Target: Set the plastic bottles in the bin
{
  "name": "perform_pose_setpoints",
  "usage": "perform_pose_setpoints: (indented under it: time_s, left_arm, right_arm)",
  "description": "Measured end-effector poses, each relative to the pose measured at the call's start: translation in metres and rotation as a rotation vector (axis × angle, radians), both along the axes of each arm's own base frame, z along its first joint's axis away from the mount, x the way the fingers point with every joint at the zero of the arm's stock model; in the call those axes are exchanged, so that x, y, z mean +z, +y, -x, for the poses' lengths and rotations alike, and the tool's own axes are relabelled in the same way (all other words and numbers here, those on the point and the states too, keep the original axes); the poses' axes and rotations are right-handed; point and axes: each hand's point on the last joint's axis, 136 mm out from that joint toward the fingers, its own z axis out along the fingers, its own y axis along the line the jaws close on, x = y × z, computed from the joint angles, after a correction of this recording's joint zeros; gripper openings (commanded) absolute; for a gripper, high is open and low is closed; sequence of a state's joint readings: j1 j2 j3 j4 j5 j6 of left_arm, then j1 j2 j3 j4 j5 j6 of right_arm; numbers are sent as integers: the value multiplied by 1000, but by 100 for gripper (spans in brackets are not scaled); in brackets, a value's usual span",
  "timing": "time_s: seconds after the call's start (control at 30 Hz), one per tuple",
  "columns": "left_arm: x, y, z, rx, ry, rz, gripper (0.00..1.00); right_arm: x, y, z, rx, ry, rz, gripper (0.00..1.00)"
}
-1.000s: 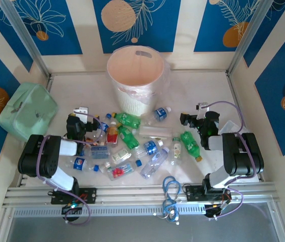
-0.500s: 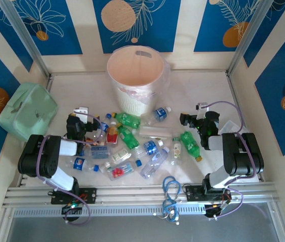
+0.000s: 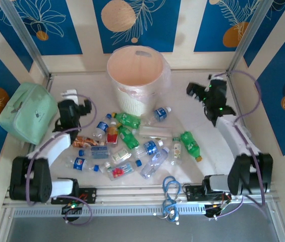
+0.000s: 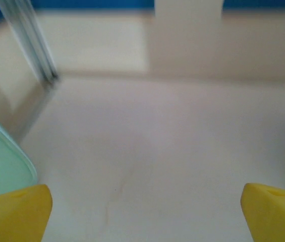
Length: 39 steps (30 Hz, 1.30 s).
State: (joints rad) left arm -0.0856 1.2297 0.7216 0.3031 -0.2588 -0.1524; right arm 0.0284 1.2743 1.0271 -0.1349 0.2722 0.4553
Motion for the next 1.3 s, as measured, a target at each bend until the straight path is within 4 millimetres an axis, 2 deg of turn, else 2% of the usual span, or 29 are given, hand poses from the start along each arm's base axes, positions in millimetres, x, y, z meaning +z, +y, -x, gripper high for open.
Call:
perform_pose_setpoints:
  time_s: [0.03, 0.07, 0.1, 0.17, 0.23, 0.3, 0.37, 0.43, 0.5, 0.57, 0.67, 0.9, 1.1, 1.3]
  left_arm:
    - [28, 0, 2, 11, -41, 50, 92]
    - [55, -3, 5, 13, -81, 112, 92]
    - [72, -7, 10, 8, -102, 163, 93]
    - [91, -22, 22, -29, -109, 257, 93]
    - [86, -47, 34, -99, -59, 312, 92]
    - [71, -78, 47, -186, 27, 339, 91]
    - [54, -111, 61, -279, 117, 342, 89]
    - [41, -134, 75, -344, 191, 336, 89]
    - [33, -153, 88, -401, 239, 333, 89]
    - [29, -168, 98, -447, 271, 334, 88]
    - [27, -181, 105, -477, 297, 344, 81]
    - [24, -196, 106, -496, 338, 388, 77]
    - [26, -206, 111, -525, 353, 406, 72]
    - [25, -204, 118, -527, 370, 404, 71]
  right_arm:
    - [6, -7, 10, -28, 21, -59, 99]
    - [2, -15, 22, -59, 69, -114, 98]
    - [-7, -20, 31, -86, 124, -149, 97]
    - [-45, -27, 56, -164, 316, -201, 92]
    - [-79, -8, 84, -158, 507, -204, 90]
    - [-93, 16, 110, -110, 637, -172, 89]
    - [-91, 37, 132, -51, 719, -125, 88]
    - [-83, 51, 143, -5, 751, -89, 88]
    - [-77, 59, 153, 25, 776, -63, 88]
    - [-80, 61, 164, 30, 825, -41, 88]
    - [-90, 56, 176, 10, 911, -19, 87]
    - [-117, 50, 197, -17, 1064, 18, 86]
    - [-140, 50, 200, -21, 1156, 47, 87]
    - [-150, 50, 194, -7, 1183, 12, 90]
